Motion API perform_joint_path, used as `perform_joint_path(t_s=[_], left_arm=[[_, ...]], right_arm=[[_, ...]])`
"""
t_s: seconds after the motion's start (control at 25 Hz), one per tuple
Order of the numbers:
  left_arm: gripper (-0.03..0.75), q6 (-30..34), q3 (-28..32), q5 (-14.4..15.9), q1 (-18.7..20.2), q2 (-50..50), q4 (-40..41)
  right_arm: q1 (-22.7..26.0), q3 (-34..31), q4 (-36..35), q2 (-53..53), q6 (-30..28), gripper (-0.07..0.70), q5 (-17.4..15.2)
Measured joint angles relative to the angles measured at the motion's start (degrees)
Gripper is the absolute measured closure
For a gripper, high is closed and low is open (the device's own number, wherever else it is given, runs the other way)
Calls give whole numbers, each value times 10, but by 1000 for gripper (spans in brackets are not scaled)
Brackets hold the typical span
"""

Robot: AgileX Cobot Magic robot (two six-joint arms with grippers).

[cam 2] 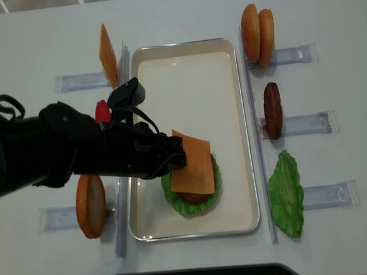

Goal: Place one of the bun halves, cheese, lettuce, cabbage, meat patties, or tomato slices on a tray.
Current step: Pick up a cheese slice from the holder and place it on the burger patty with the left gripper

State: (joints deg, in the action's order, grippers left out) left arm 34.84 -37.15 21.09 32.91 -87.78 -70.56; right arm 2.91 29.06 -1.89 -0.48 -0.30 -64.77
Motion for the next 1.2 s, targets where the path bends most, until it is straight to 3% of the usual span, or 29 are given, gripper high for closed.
perform_joint_path(t_s=[0.4, 0.64, 0.88, 1.2], left_arm=[[384, 0, 0, -6, 0, 0, 0], [315, -1, 0, -6, 0, 0, 0], [176, -25, 0, -2, 0, 0, 12], [141, -105, 0, 9, 0, 0, 86]], right_arm=[[0, 0, 0, 0, 0, 185, 0], [0, 0, 0, 0, 0, 185, 0], [0, 0, 0, 0, 0, 185, 0], [0, 0, 0, 0, 0, 185, 0]])
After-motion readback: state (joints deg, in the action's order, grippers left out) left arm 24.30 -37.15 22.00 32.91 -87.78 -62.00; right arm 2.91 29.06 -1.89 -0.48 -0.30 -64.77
